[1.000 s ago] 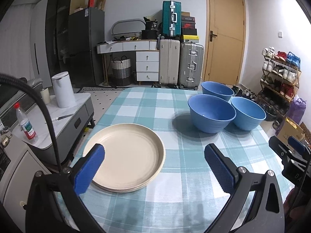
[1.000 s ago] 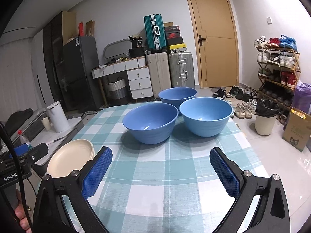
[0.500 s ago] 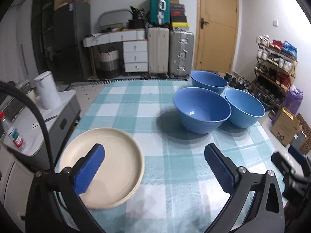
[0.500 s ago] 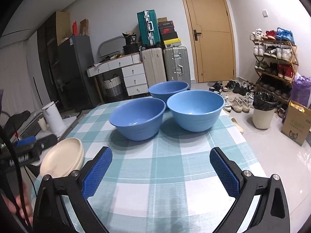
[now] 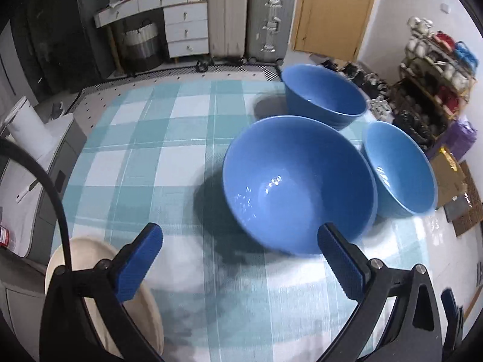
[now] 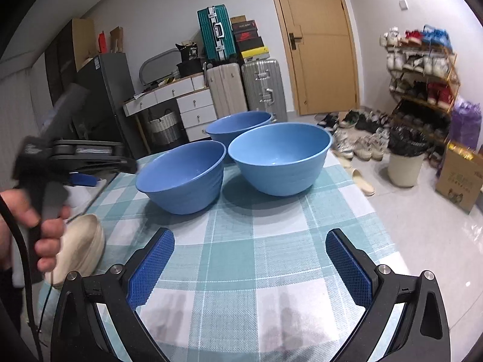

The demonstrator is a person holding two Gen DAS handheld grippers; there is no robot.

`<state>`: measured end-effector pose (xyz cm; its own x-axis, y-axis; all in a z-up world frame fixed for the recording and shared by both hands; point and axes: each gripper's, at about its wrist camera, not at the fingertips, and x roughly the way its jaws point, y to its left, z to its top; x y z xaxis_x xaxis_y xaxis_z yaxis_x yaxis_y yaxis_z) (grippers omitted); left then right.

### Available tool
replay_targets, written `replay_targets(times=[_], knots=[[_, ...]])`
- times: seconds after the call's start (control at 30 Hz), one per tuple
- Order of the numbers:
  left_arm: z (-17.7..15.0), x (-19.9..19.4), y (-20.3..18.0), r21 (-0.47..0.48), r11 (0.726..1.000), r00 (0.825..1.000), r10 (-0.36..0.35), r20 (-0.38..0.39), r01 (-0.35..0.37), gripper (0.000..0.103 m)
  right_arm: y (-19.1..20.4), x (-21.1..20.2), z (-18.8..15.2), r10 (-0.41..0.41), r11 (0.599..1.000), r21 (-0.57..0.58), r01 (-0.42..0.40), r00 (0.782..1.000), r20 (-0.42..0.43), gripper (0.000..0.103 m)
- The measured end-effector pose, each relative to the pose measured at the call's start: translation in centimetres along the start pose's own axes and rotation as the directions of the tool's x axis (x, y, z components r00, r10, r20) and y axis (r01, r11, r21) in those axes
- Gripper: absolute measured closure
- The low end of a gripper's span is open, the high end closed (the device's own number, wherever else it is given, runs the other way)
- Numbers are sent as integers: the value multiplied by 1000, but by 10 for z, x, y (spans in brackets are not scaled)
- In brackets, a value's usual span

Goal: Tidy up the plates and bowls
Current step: 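Move the left tool to a blue bowl and grasp its rim, then lift and carry the blue bowl with the left tool toward the plates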

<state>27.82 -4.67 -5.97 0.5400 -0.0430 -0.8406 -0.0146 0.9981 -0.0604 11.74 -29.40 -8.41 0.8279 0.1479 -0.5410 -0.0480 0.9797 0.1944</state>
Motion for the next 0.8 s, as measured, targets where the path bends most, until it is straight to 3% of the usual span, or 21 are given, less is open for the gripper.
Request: replay_targets(times=[0.17, 0.37, 0.47, 0.57, 0.63, 0.77, 0.8], knots=[[18, 36, -4, 6, 999, 994, 35, -103, -35, 0, -5, 14, 20, 33, 999, 15, -33, 999, 3, 1], [28, 80, 6, -54, 998, 975, 10, -223, -23, 2, -9, 34, 30, 20, 1000, 21, -20, 1000, -8, 1], [28, 88, 5, -50, 999, 971, -8, -238, -5, 4, -11, 40, 28, 23, 999, 29, -23, 1000, -16, 1], [27, 94, 4, -38, 999, 965, -32, -261, 22, 26, -12, 44, 24, 21, 999, 31, -20, 999, -33, 1], [24, 101, 4, -47, 997, 950, -67, -304, 55, 65, -14, 47, 21, 20, 999, 37, -19, 999, -42, 1], [20, 103, 4, -53, 995, 943, -101, -316, 89, 77, -16, 49, 19, 21, 999, 46, -19, 999, -49, 1], [19, 103, 5, -53, 994, 942, -106, -317, 94, 86, -15, 49, 19, 22, 999, 45, -20, 999, -48, 1]])
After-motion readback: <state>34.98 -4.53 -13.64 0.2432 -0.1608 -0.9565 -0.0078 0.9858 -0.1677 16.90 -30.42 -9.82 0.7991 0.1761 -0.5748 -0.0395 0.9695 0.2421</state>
